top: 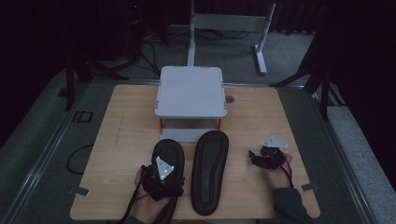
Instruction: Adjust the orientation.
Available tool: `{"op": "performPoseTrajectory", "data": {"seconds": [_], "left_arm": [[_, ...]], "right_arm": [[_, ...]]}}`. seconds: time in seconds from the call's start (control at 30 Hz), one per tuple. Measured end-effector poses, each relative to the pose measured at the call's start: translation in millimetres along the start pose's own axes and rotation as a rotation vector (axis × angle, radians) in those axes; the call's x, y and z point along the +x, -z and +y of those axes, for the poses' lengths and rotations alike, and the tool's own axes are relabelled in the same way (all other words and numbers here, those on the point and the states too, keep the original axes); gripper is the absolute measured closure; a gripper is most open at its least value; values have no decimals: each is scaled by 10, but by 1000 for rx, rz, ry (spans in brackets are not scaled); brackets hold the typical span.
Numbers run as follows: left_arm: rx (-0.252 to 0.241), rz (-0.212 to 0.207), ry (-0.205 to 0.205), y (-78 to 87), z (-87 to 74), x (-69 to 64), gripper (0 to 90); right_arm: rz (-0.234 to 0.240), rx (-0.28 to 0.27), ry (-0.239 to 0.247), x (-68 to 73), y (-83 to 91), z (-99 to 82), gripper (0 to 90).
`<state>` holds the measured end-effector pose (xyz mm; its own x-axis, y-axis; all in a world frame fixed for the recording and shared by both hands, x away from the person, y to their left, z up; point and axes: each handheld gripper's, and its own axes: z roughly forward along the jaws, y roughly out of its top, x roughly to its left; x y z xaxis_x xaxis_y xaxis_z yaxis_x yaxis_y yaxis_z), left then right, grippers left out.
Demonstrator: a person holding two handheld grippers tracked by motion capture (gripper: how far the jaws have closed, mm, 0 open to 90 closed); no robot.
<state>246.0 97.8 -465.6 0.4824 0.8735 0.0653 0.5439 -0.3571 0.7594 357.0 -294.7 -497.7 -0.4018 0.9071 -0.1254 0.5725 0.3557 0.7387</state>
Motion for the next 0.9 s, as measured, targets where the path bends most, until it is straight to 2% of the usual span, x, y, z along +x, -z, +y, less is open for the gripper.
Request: {"op": "performPoseTrajectory", "data": {"seconds": [0.03,0.07,0.27,0.3,0.37,0.43,0.5,0.57,0.63,0.73,0.87,0.9], "left_arm": [[-1,1,5,7,-3,18,0],[2,19,13,17,-11,51,0],[-1,16,64,104,-62,254,0],[5,19,58,117,-70,286,0],[14,58,67,144,-90,342,0],[7,26,87,183,-117,424,0],[-25,1,101,246,-142,496,17],[-51,12,108,297,-142,533,47],[-84,5,97,361,-138,574,119],[-111,41,101,449,-138,651,145],[-143,65,156,608,-182,836,158],[-143,65,156,608,-182,836,175]], "right_arm": [[0,0,0,0,0,0,343],[0,0,-1,0,1,-1,343],[2,0,-2,-4,0,-1,342],[2,0,-2,-4,0,-1,343],[1,0,-2,-2,0,-1,343],[0,0,-2,-2,0,-1,343],[2,-1,-4,-2,-1,-1,343],[1,-1,-4,-1,-2,-1,343],[1,-2,-4,-1,-2,-1,343],[2,-2,-5,-2,-2,-2,342],[2,-3,-5,-2,-3,-3,343],[2,-3,-5,-2,-3,-3,343]]}}
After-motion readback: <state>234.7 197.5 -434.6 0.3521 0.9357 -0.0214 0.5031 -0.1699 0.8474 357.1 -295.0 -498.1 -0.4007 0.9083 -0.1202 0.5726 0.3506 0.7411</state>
